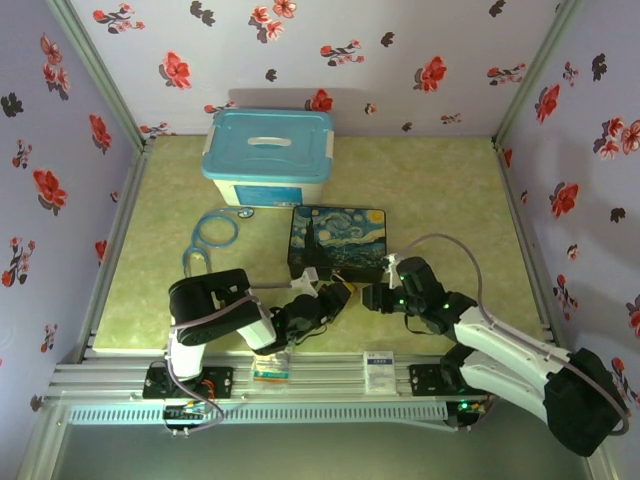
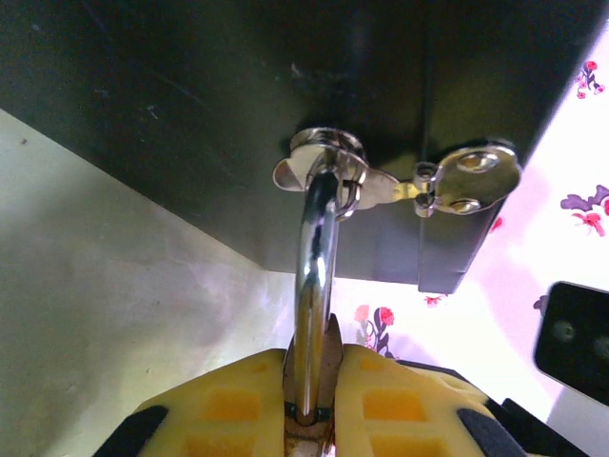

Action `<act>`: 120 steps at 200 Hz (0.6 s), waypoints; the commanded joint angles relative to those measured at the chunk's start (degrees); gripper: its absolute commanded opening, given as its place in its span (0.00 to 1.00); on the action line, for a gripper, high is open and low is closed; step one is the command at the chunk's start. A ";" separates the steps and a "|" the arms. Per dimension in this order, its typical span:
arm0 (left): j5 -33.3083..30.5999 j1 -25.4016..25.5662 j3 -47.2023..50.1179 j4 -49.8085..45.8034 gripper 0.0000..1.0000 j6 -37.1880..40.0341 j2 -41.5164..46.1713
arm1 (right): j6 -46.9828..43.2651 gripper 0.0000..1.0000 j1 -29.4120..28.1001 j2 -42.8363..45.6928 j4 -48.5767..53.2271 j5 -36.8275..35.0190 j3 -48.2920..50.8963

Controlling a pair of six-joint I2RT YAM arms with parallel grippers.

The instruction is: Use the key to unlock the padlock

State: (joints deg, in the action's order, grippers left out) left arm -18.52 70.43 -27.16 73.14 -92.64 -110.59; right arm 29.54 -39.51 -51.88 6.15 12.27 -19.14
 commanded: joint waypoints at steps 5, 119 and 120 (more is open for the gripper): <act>1.33 -0.85 0.46 2.27 0.00 1.75 1.89 | -6.90 0.38 -4.83 -0.14 -0.02 -8.31 -2.52; 6.68 -2.03 0.53 2.30 0.00 2.01 3.79 | -14.57 0.39 -19.62 -12.05 -2.78 -29.30 -6.37; 6.80 -2.04 0.57 2.28 0.00 2.02 3.79 | -14.72 0.39 -19.85 -12.21 -2.71 -29.66 -6.50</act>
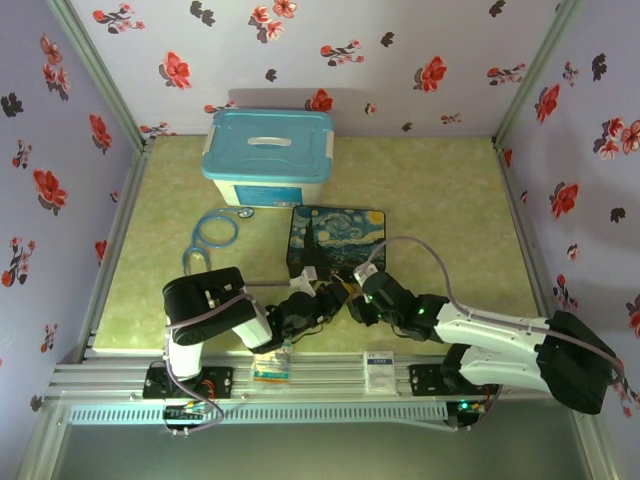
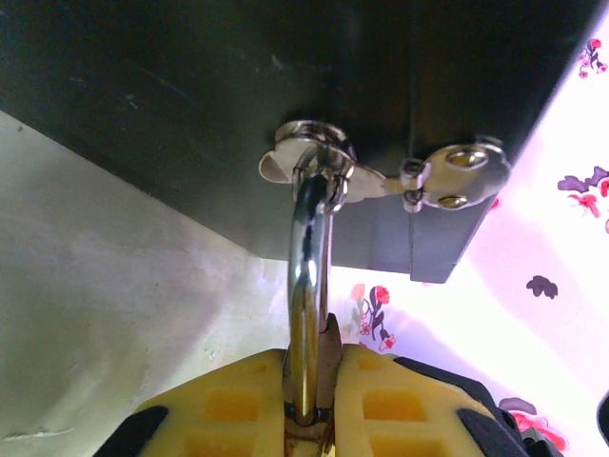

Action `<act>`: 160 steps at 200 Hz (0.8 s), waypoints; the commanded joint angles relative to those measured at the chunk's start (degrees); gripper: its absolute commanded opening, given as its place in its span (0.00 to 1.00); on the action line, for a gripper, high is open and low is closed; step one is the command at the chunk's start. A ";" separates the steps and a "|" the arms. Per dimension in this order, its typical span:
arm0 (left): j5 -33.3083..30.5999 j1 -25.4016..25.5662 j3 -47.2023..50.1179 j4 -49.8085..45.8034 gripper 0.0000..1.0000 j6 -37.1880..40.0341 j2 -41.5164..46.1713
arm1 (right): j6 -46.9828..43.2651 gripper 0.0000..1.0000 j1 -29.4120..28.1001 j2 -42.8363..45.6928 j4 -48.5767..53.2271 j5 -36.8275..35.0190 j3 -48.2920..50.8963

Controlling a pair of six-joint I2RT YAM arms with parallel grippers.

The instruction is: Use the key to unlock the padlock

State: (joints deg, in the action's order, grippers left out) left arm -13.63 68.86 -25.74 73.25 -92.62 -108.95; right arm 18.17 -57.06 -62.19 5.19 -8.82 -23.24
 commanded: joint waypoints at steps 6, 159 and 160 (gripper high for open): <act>2.28 -0.48 -0.79 2.16 0.00 1.79 2.23 | -4.06 0.36 -3.37 -3.12 -1.61 -9.94 -3.10; 3.65 0.13 0.34 2.08 0.00 1.74 2.96 | 4.74 0.06 -2.88 -3.97 -14.03 1.60 3.43; 3.67 0.09 0.38 2.07 0.00 1.74 2.95 | 4.93 0.06 -2.75 -3.71 -14.31 1.87 3.67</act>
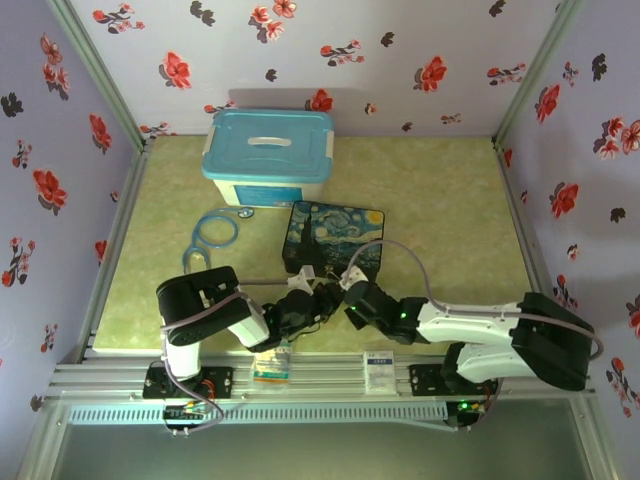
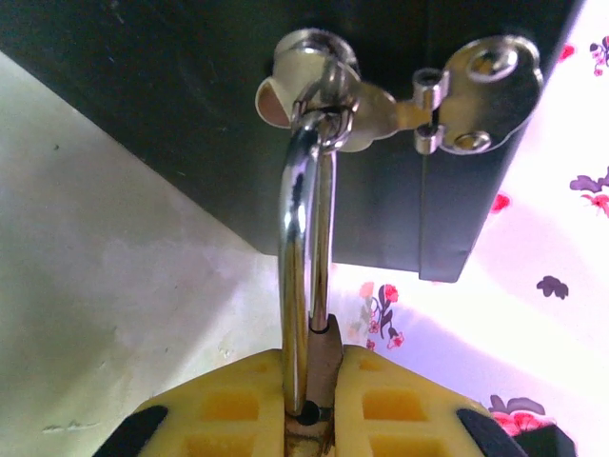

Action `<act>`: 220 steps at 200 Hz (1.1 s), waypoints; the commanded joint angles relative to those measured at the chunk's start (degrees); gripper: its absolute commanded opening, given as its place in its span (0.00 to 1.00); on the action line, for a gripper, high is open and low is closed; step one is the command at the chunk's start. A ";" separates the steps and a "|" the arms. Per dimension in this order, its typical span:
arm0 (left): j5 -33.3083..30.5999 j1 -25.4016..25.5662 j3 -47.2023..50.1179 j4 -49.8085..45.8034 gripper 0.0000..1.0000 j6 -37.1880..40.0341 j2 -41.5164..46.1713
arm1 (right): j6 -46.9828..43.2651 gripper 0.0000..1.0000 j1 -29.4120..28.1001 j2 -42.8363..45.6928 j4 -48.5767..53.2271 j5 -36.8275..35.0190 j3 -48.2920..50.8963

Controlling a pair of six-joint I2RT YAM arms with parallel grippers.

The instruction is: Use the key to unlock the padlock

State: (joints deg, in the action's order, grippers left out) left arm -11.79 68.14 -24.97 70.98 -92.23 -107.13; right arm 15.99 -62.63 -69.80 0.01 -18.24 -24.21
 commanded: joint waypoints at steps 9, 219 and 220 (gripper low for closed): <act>1.78 0.85 -0.22 4.43 0.00 1.18 1.05 | 8.75 0.06 3.99 5.63 -11.12 13.49 6.29; -1.22 -1.52 -0.25 3.40 0.05 5.29 -5.84 | 19.25 0.07 13.31 6.28 -14.98 26.41 10.91; -1.13 -1.52 -0.25 3.39 0.04 5.34 -5.83 | 19.26 0.07 13.32 6.27 -14.97 26.32 10.83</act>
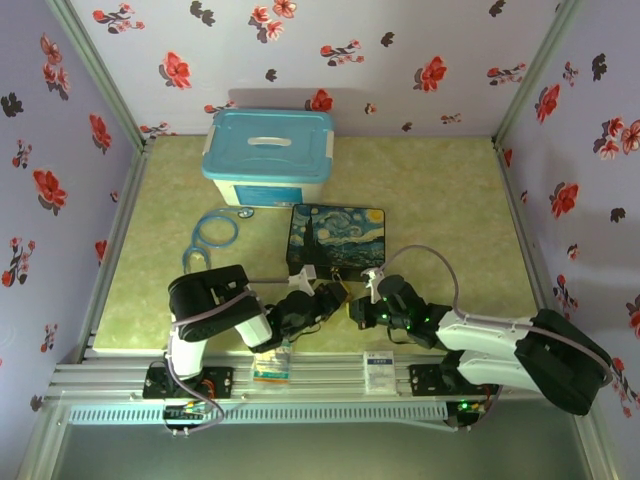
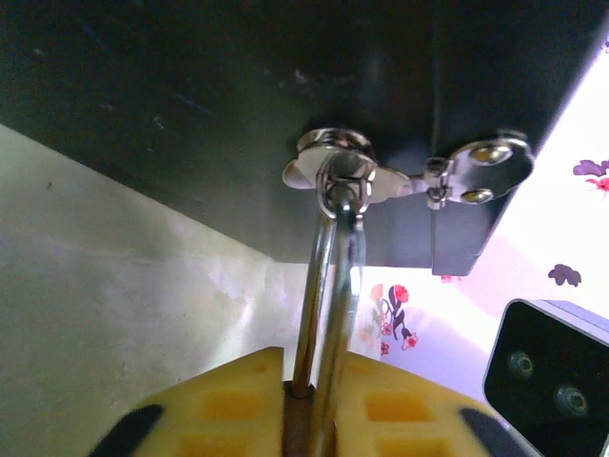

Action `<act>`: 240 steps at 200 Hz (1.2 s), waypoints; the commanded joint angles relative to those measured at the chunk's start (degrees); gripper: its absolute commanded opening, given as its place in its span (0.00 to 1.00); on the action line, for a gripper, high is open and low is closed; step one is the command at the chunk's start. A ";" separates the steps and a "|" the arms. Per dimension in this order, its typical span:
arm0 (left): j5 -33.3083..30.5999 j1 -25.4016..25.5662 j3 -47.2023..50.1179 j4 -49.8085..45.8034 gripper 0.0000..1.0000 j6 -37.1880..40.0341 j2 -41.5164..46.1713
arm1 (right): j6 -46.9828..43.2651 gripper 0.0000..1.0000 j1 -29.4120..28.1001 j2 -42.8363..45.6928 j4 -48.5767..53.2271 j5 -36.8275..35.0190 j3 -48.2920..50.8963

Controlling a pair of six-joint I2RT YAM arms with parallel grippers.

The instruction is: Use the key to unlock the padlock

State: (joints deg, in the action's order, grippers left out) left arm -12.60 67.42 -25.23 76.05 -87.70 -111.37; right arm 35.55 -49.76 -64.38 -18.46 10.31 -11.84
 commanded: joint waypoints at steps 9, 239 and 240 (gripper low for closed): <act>-0.06 -0.80 -0.06 -1.84 0.00 1.30 -1.43 | -0.27 0.09 0.41 0.59 3.97 -2.75 -1.86; -4.02 -4.35 -7.90 -76.11 0.08 19.19 24.19 | -2.40 0.47 2.83 0.89 35.61 -23.39 -26.41; -3.97 -4.33 -7.90 -76.08 0.08 19.17 24.06 | -2.41 0.47 2.83 0.90 35.56 -23.31 -26.36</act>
State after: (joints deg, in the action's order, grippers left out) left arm -12.93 63.94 -32.58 13.32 -72.60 -85.01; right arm 34.87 -47.22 -62.13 16.84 -11.81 -37.19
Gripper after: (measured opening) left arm 0.088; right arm 0.470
